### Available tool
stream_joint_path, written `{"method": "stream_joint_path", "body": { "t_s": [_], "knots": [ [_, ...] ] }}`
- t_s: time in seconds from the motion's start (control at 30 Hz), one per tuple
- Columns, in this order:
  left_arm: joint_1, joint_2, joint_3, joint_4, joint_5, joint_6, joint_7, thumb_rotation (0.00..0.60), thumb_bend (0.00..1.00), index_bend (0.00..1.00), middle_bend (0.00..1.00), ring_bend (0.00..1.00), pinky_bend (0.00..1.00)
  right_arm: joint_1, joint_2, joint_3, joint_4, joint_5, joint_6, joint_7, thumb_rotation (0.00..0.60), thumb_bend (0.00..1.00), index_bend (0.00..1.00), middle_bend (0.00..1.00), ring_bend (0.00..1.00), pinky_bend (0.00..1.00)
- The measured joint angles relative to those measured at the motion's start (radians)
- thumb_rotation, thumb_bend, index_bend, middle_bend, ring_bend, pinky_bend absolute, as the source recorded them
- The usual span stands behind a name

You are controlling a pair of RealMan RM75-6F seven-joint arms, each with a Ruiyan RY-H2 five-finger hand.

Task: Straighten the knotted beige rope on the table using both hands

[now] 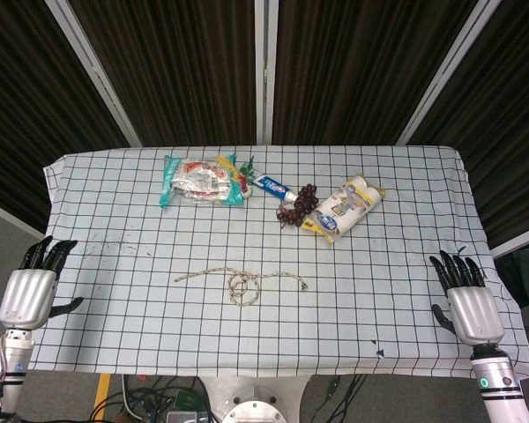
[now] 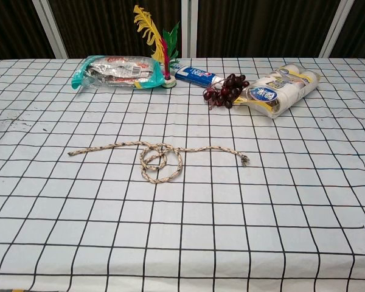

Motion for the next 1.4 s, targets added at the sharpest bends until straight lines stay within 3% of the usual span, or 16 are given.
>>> {"method": "stream_joint_path", "body": {
  "t_s": [0.27, 0.53, 0.77, 1.0, 1.4],
  "knots": [
    [-0.003, 0.007, 0.012, -0.021, -0.009, -0.03, 0.008, 0.6, 0.07, 0.1, 0.13, 0.02, 0.12, -0.002, -0.007, -0.006, 0.02, 0.0, -0.002, 0.02, 0.6, 0.26, 0.0, 0.0, 0.0, 0.0],
    [-0.016, 0.014, -0.02, -0.032, -0.039, -0.031, -0.004, 0.6, 0.07, 0.1, 0.13, 0.02, 0.12, -0.003, 0.001, -0.006, 0.036, -0.007, 0.007, 0.006, 0.6, 0.26, 0.0, 0.0, 0.0, 0.0],
    [-0.034, 0.009, -0.023, -0.037, -0.009, -0.035, 0.011, 0.6, 0.07, 0.12, 0.13, 0.02, 0.12, -0.001, -0.004, -0.013, 0.075, -0.083, 0.041, 0.084, 0.6, 0.25, 0.0, 0.0, 0.0, 0.0],
    [-0.07, -0.03, -0.02, -0.038, -0.038, -0.106, 0.06, 0.6, 0.07, 0.12, 0.13, 0.02, 0.12, 0.002, -0.004, -0.018, 0.088, -0.105, 0.053, 0.091, 0.6, 0.25, 0.0, 0.0, 0.0, 0.0],
    [-0.177, -0.187, -0.023, -0.011, -0.087, -0.247, 0.138, 0.6, 0.07, 0.12, 0.13, 0.02, 0.12, -0.001, 0.025, -0.004, 0.055, -0.093, 0.066, 0.076, 0.6, 0.26, 0.0, 0.0, 0.0, 0.0]
  ]
}}
